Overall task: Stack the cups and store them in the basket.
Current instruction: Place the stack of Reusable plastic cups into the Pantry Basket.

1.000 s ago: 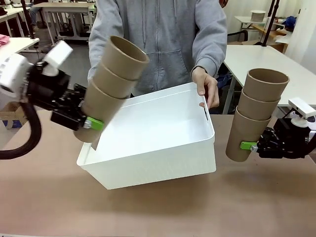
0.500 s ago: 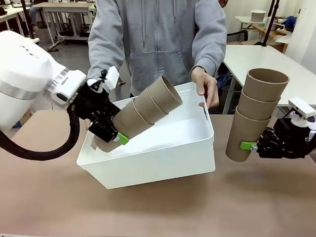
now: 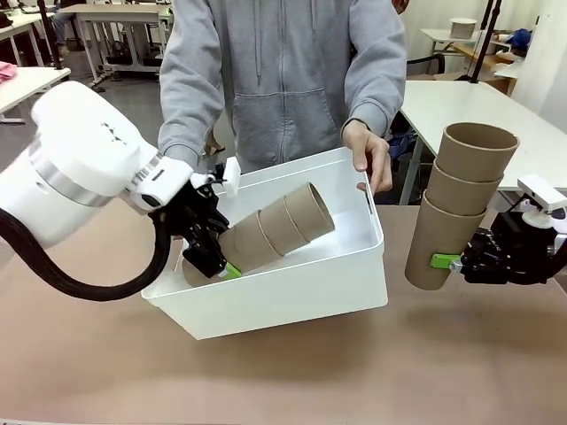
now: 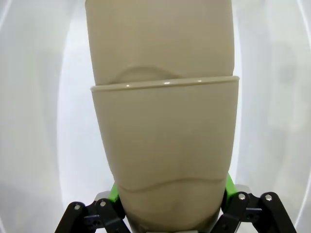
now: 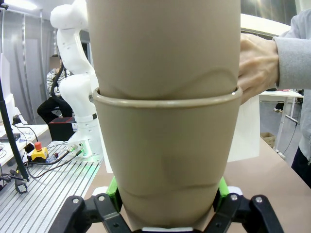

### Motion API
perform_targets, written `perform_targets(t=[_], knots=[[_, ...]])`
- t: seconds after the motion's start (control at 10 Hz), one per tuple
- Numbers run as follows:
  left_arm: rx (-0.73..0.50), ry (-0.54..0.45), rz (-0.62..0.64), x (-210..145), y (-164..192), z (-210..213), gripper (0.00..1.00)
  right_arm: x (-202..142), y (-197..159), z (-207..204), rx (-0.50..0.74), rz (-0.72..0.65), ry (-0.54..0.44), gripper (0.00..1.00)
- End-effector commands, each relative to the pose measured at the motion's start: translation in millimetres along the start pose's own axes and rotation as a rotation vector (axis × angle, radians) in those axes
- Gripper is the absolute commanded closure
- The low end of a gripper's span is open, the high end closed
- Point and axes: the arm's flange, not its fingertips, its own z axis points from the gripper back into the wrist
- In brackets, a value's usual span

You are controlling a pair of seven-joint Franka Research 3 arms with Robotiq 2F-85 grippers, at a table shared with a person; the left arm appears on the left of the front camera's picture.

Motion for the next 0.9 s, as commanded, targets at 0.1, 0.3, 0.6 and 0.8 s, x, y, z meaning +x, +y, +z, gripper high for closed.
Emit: perform_targets(t=[0.1, 0.3, 0.6, 0.8], knots=[[0.002, 0.064, 0.016, 11, 8, -26, 0.16, 5, -1, 0, -0.001, 0.012, -0.004, 0.16], [0.012, 0.104, 0.014, 9, 10, -46, 0.16, 5, -1, 0, -0.001, 0.012, -0.004, 0.16], [0.016, 0.11, 0.02, 10, 13, -59, 0.16, 5, -1, 0, -0.001, 0.012, -0.004, 0.16], [-0.011, 0.099, 0.009, 12, 10, -56, 0.0, 5, -1, 0, -0.001, 0.012, -0.004, 0.16]])
